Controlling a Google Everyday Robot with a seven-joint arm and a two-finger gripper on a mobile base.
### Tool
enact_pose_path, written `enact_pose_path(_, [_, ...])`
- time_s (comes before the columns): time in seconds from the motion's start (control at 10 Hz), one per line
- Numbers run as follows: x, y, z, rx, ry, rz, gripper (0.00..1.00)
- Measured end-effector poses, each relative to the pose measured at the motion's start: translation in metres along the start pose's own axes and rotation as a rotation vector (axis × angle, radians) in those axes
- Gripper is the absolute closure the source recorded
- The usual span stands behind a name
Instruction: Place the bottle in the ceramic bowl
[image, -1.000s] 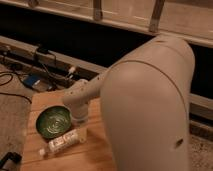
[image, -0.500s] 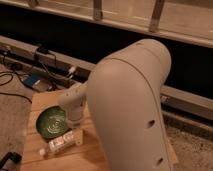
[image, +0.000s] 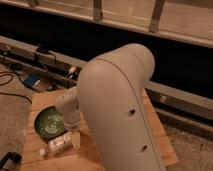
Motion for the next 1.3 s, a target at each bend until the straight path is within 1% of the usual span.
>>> enact_pose_path(0.3, [-0.009,0.003,0.014,-0.036,-0.007,-0.019,0.2])
enact_pose_path(0.4, [-0.014,0.004,0.017,-0.043,-0.008,-0.027,0.22])
enact_pose_path(0.7, [-0.022,0.005,0.02,-0.04,-0.002,-0.032,0.49])
enact_pose_path(0.8, [-0.022,0.005,0.019,-0.037,-0.004,-0.029,0.59])
enact_pose_path(0.9, [-0.02,0.005,0.019,-0.033,-0.016,-0.02,0.72])
enact_pose_path(1.0, [-0.017,0.006,0.018,-0.028,-0.018,-0.017,0.8])
enact_pose_path(1.1, [-0.014,0.006,0.013,-0.013,-0.016,-0.008,0.9])
enact_pose_path(1.2, [-0.01,0.006,0.005,0.008,-0.013,0.006,0.97])
enact_pose_path(1.3, [0.0,0.006,-0.009,0.034,-0.007,0.023,1.0])
